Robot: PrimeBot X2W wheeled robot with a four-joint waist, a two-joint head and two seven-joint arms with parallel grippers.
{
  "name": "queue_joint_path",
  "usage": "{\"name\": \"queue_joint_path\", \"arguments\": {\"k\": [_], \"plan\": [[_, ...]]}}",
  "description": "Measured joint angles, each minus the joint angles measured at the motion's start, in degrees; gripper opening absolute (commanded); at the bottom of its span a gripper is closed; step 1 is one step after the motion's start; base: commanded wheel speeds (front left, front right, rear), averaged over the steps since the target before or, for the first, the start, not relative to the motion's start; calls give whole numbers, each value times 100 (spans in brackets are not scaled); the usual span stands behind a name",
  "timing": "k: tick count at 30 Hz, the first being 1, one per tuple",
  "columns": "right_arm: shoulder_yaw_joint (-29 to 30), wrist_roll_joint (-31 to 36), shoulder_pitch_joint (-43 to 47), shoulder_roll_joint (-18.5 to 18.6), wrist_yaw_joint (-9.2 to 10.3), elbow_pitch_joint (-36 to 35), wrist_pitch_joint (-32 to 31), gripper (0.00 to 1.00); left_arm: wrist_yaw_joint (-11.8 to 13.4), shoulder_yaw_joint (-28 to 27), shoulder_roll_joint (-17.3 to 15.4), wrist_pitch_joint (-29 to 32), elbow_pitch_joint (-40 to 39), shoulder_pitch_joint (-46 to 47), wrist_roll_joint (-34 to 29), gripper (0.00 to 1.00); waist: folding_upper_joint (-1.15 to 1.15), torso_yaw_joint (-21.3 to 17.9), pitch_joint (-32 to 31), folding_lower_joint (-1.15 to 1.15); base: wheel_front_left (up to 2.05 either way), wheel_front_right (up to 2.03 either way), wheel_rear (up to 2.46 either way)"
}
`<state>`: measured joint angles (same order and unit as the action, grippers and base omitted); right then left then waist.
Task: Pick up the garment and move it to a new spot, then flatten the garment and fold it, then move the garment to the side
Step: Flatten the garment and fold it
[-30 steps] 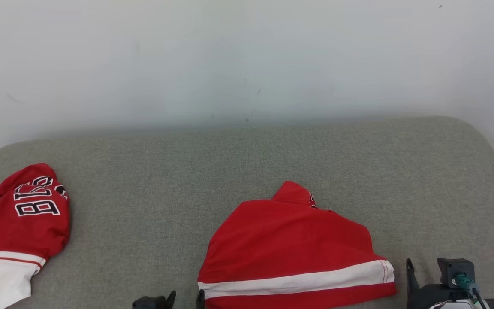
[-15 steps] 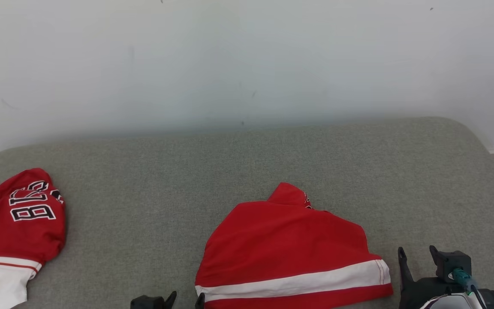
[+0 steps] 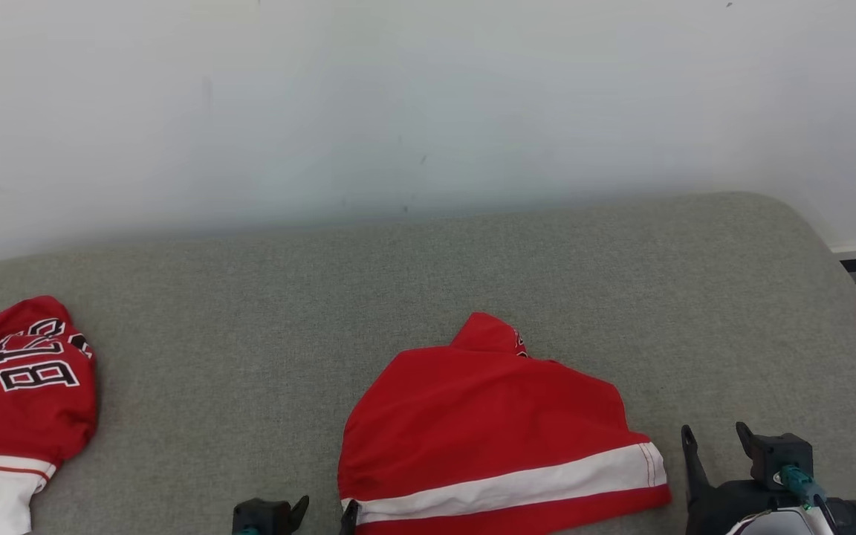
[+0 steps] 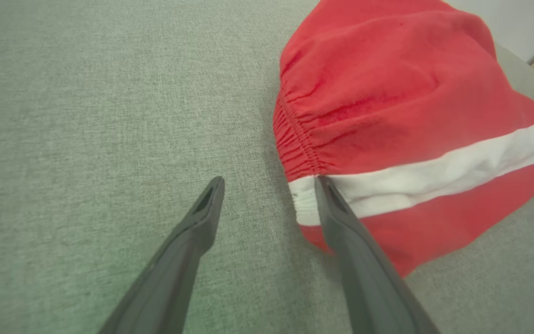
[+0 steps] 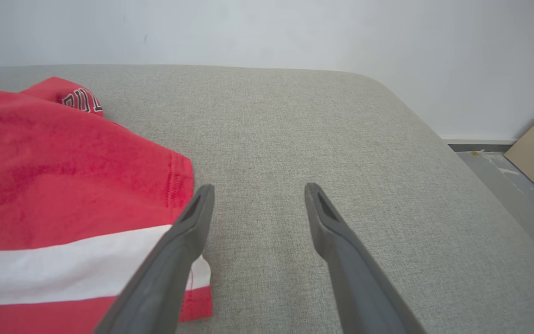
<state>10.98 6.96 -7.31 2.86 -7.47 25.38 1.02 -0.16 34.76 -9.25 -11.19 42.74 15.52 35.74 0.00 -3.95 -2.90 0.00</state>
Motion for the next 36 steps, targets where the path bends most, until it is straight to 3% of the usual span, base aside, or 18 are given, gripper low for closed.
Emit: {"name": "queue_joint_path", "arguments": {"k": [4,13,22,24,27,28,29,30,31,36], "plan": [[-9,-34,29,0,0,-56,-10,100,-183,32,19,-80,-11,0,14,100,0,-42,19,0,0,0,0],[25,-41,101,0,0,-205,-57,100,-134,42,-152,-129,-171,-99,5,100,0,-106,35,0,0,0,0],[-143,-93,138,0,0,-277,-127,100,203,226,98,302,423,247,-114,100,0,-189,85,0,0,0,0],[-157,-116,137,0,0,-285,-127,100,216,266,141,370,548,294,-121,94,0,-207,93,0,0,0,0],[-180,-142,138,0,0,-293,-133,100,225,294,186,405,719,362,-120,72,0,-217,101,0,0,0,0],[-188,-146,139,0,0,-292,-134,100,225,288,204,405,773,376,-115,71,0,-216,102,0,0,0,0],[-192,-157,141,0,0,-292,-135,100,222,281,226,406,811,385,-91,74,0,-215,103,0,0,0,0],[-197,-177,142,0,0,-292,-136,100,213,270,246,406,827,387,-57,92,0,-212,101,0,0,0,0],[-200,-177,143,0,0,-293,-144,100,193,248,260,404,835,387,-27,100,0,-206,98,0,0,0,0],[-203,-186,153,0,0,-311,-145,100,-26,210,169,413,723,386,73,100,0,-160,70,0,0,0,0]]}}
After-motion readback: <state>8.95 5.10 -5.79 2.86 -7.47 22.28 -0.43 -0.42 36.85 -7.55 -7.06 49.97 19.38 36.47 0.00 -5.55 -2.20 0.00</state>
